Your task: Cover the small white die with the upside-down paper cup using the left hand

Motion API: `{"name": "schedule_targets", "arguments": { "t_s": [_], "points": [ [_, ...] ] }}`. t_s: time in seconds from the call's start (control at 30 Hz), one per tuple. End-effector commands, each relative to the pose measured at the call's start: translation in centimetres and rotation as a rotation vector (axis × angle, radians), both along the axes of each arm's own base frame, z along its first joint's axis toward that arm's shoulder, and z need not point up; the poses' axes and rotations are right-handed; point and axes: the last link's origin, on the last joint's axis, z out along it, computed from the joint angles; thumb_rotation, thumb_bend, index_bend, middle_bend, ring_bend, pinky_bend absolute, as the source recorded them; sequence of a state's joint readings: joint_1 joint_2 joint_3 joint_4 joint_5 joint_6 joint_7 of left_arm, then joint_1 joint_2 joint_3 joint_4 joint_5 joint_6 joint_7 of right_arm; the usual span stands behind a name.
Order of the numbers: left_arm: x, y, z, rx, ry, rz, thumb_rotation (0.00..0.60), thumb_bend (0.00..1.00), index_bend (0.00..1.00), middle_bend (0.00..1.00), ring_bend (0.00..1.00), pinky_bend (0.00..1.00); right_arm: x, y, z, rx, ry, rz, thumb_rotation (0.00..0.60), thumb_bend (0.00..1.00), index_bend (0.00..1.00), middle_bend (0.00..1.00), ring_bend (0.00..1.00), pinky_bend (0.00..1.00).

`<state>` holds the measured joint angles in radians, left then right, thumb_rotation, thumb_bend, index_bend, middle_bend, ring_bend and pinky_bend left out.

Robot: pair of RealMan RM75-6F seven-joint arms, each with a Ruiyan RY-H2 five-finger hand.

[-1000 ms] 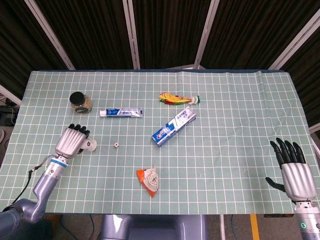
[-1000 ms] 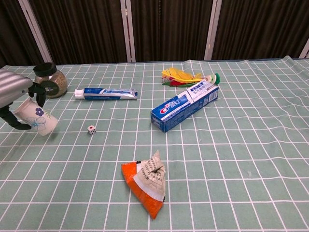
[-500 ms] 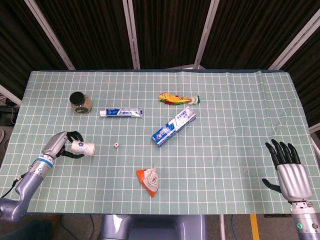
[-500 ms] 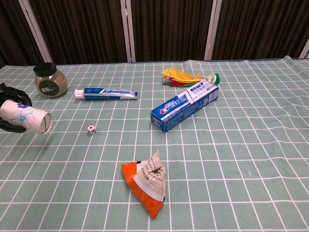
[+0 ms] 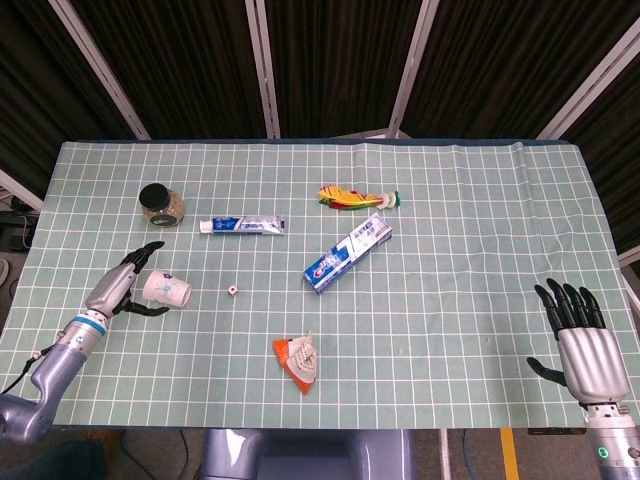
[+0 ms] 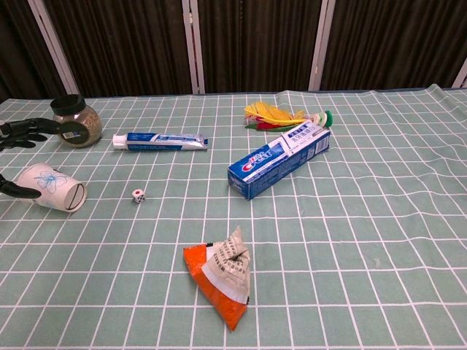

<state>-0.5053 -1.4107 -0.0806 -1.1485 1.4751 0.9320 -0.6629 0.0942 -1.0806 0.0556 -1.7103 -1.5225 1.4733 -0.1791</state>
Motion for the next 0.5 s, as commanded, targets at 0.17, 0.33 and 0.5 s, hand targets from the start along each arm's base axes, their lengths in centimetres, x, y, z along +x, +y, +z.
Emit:
{"name": "schedule_targets", "arguments": {
  "t_s": [0.17, 0.33, 0.5],
  "points": [
    [2.7, -1.3, 1.4, 0.154, 0.417, -0.325, 0.600, 0.00, 0.00, 0.00, 0.00, 0.00, 0.1, 0.0, 0.0, 0.001, -0.003, 0.002, 0.600, 0.00, 0.00, 0.00, 0.00, 0.00],
    [5.1, -3.3, -0.1, 0.242, 0.761, -0.444, 0.600, 0.00, 0.02, 0.00, 0.00, 0.00, 0.1, 0.0, 0.1, 0.001, -0.006, 0.003, 0.600, 0.00, 0.00, 0.00, 0.00, 0.00],
    [7.2, -3.6, -2.8, 0.319, 1.050, -0.510, 0.600, 0.00, 0.05, 0.00, 0.00, 0.00, 0.0, 0.1, 0.4, -0.001, -0.013, -0.002, 0.600, 0.00, 0.00, 0.00, 0.00, 0.00]
  ]
}}
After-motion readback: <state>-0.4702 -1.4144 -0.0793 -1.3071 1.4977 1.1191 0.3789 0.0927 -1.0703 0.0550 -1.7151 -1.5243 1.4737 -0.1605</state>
